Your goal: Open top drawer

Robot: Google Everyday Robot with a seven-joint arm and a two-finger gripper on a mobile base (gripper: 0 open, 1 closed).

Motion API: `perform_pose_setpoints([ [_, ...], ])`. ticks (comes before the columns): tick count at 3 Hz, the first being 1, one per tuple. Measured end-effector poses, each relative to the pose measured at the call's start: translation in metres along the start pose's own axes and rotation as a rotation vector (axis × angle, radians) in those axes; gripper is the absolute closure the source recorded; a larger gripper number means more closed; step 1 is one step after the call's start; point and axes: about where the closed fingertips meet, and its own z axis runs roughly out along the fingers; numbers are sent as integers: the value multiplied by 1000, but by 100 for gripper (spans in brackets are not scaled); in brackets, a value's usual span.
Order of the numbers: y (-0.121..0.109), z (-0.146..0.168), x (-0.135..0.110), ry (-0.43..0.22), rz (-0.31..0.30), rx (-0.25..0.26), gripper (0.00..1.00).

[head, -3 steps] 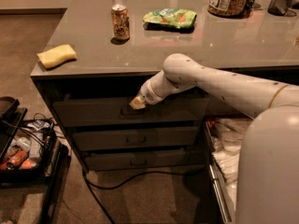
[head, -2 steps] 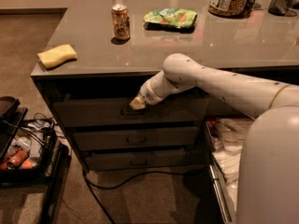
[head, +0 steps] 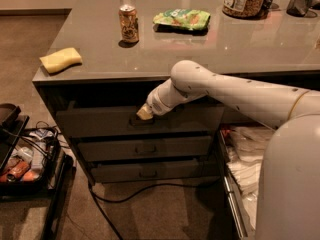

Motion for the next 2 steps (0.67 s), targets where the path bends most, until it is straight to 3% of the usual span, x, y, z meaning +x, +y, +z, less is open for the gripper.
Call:
perform_pose_setpoints([
  [2, 0, 0, 0, 0, 0, 0, 35],
])
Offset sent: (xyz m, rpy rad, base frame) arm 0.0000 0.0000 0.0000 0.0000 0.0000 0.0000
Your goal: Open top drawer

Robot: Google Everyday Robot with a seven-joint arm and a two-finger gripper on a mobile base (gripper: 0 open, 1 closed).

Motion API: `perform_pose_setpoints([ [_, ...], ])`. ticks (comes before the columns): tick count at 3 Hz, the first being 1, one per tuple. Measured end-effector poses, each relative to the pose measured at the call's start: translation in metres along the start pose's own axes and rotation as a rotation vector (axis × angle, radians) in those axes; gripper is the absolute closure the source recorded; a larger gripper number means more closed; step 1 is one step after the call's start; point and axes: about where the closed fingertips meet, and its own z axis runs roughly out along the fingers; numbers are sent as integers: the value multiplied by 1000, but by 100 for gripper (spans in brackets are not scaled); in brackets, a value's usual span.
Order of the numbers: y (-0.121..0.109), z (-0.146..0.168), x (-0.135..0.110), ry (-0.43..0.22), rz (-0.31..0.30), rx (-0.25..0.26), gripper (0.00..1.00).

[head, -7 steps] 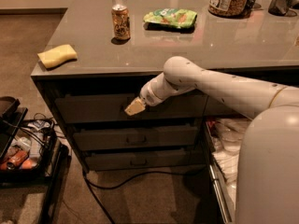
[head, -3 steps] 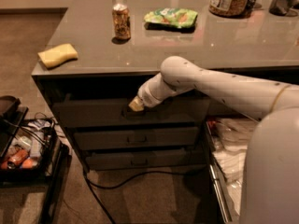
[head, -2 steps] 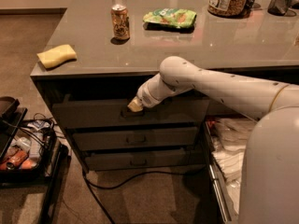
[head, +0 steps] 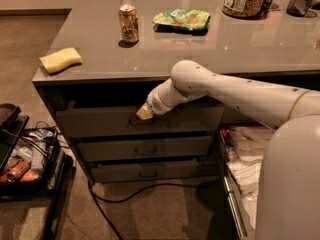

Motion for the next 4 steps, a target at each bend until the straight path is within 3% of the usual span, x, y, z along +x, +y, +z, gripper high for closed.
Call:
perform_pose_setpoints([
  [1, 0, 0, 0, 0, 0, 0, 12],
  [2, 0, 0, 0, 0, 0, 0, 0],
  [4, -6, 1, -13, 23, -20, 16, 0],
])
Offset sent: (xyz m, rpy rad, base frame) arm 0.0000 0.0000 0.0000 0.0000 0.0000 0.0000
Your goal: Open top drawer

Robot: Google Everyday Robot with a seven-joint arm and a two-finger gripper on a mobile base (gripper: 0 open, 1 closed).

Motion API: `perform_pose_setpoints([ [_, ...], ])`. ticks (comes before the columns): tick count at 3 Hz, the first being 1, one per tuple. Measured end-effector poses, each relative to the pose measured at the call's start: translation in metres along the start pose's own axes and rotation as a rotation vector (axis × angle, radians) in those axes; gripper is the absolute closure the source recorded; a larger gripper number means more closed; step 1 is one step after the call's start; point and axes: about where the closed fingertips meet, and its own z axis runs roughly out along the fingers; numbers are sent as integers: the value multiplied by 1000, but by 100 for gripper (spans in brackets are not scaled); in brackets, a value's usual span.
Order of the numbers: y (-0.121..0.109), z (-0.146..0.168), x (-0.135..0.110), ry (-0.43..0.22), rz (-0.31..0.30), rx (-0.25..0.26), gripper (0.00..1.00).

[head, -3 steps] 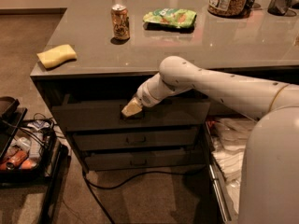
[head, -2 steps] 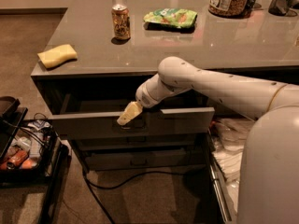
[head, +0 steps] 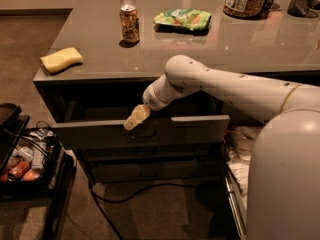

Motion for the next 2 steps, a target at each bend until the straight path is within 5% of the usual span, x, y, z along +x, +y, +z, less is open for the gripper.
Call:
perform_pose_setpoints([
  [2, 4, 1, -7, -89, -87, -63, 0],
])
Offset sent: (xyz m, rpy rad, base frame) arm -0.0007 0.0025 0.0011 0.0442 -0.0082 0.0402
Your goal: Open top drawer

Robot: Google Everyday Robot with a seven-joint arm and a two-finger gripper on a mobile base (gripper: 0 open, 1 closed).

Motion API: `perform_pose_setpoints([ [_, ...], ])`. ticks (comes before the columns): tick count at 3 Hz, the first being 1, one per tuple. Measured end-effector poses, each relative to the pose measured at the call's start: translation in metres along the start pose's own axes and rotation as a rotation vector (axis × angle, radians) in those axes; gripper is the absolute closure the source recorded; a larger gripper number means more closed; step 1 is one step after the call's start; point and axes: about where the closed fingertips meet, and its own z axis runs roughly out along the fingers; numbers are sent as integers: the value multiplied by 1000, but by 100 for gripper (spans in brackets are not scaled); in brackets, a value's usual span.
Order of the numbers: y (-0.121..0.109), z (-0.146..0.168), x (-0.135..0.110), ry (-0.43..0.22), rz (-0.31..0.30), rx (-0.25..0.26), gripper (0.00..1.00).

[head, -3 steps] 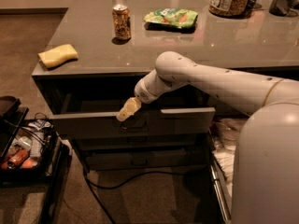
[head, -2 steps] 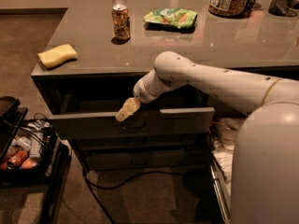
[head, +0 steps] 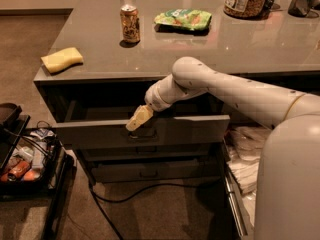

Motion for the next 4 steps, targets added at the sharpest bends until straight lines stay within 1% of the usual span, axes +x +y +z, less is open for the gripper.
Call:
perform_pose_setpoints([
  [1, 0, 0, 0, 0, 0, 0, 0],
  [2, -2, 1, 0, 34, -11, 42, 0],
  [3, -2, 1, 0, 34, -11, 42, 0],
  [4, -2, 1, 0, 34, -11, 42, 19],
])
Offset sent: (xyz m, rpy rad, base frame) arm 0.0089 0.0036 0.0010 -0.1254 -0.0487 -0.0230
